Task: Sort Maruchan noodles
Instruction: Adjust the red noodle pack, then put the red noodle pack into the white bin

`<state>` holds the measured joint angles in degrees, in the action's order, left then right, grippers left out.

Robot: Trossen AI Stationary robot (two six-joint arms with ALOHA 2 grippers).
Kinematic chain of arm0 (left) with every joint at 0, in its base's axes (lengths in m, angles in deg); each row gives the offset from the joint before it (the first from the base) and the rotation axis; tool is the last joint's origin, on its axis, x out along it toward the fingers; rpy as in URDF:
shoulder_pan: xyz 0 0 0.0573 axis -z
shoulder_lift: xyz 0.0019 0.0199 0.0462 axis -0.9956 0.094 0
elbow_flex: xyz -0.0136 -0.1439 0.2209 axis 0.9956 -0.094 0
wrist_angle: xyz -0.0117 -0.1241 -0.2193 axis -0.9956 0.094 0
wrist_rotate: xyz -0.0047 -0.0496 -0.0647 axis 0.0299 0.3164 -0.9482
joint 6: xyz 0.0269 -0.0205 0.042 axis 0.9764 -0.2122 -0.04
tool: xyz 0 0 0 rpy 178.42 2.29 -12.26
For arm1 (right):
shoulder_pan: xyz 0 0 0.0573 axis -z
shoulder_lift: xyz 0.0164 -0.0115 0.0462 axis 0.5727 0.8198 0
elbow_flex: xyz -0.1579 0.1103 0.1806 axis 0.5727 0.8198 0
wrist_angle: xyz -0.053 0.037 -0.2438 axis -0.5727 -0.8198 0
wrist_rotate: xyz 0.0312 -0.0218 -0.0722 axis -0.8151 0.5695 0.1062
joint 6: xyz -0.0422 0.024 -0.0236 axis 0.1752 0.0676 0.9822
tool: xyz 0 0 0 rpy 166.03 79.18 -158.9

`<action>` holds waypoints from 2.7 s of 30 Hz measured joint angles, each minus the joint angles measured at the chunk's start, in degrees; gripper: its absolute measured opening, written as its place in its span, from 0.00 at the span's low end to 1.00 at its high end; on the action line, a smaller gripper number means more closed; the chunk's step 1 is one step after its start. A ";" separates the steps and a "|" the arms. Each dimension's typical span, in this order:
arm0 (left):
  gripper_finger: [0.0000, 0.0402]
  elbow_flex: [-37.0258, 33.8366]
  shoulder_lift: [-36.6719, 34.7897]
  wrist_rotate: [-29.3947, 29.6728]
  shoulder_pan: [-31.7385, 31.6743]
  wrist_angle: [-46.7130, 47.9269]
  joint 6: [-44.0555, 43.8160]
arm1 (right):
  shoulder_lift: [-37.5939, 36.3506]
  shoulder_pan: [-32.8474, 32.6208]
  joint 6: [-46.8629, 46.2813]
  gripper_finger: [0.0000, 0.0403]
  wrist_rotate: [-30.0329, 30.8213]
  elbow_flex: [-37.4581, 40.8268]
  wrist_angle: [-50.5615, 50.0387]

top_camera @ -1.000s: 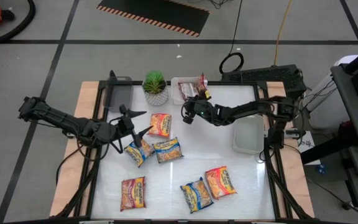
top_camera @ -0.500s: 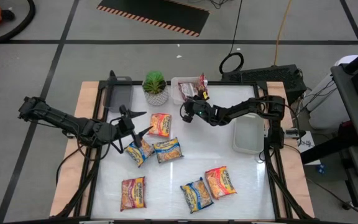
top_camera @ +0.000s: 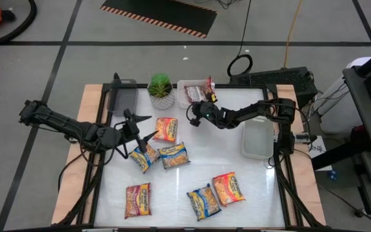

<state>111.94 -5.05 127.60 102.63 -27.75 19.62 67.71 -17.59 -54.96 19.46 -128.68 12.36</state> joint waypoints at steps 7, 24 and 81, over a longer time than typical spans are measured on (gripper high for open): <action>0.80 0.00 0.00 0.02 0.00 0.06 0.02 | -0.01 0.22 -5.18 0.01 1.83 0.00 0.80; 0.80 -0.02 0.00 0.00 0.00 1.68 -1.26 | -6.36 -3.29 -4.96 0.00 23.97 -0.02 1.60; 0.80 -0.02 -0.02 -4.89 0.02 8.32 -3.92 | -26.02 -11.18 -0.83 0.30 32.60 -0.04 -15.54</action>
<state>111.92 -5.07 122.72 102.65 -19.43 15.70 41.69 -28.77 -55.79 52.06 -128.73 -3.18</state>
